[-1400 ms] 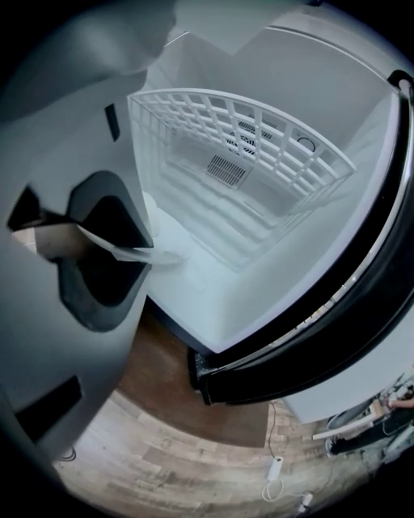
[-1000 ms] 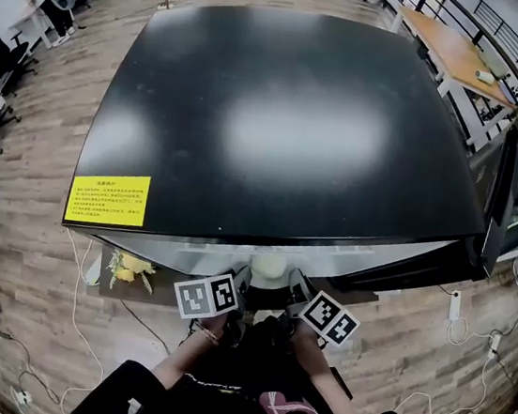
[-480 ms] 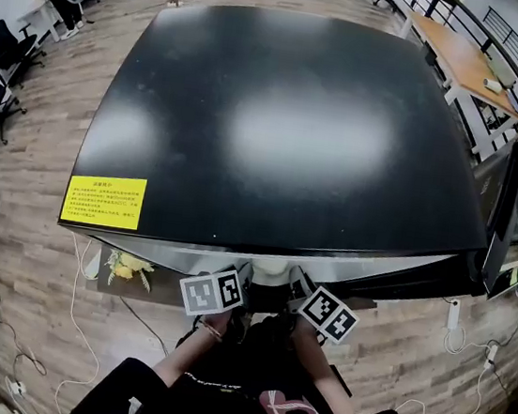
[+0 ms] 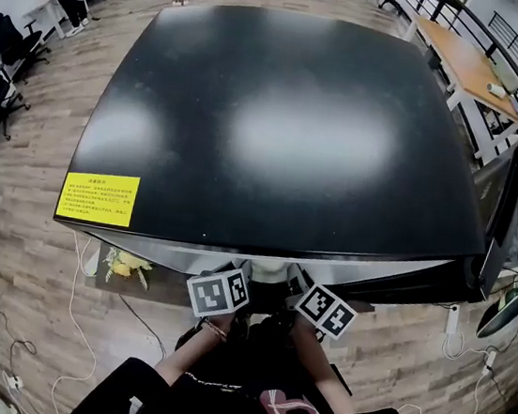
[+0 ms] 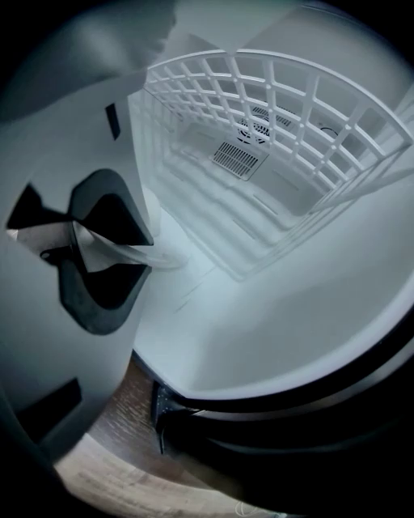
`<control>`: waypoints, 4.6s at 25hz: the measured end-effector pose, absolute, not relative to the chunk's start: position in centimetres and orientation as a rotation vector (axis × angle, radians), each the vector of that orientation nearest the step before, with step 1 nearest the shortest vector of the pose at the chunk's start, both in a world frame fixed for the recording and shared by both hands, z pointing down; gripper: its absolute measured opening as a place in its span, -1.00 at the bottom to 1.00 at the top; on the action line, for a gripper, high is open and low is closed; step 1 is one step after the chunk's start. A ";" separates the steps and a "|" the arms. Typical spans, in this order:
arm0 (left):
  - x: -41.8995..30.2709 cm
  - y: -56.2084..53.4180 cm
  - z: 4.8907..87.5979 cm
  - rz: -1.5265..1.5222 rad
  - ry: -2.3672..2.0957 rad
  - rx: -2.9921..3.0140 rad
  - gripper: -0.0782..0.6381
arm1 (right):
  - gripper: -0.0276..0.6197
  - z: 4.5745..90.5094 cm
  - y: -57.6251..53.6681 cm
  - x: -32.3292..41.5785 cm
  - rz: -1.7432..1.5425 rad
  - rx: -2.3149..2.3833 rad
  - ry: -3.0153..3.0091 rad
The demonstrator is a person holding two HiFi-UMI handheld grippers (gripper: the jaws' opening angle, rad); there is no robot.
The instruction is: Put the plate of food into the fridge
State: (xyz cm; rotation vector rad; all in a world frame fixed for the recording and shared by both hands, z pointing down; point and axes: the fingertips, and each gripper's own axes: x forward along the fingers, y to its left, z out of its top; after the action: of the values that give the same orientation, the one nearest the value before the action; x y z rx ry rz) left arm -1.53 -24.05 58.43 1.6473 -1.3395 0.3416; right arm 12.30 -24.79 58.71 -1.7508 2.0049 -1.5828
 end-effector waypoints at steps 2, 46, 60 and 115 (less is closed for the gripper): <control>-1.6 -24.4 58.4 0.348 -1.359 1.651 -0.43 | -0.67 58.7 -25.1 12.2 -1.578 -1.752 2.020; -3.2 -27.4 58.6 0.501 -1.571 1.678 -0.41 | -0.43 58.5 -27.9 11.6 -1.474 -1.937 2.375; -3.0 -27.2 58.4 0.440 -1.563 1.708 -0.41 | -0.03 57.9 -27.3 11.7 -1.365 -1.962 2.413; 3.3 -18.1 53.4 0.233 -1.414 2.182 -0.76 | -0.89 54.5 -19.2 10.6 -0.688 -1.804 2.902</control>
State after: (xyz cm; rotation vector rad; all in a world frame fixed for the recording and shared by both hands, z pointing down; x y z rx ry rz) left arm 3.30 -18.06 53.43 2.1822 -1.4139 0.2330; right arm 10.63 -19.21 54.52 -1.8038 2.9022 -0.6882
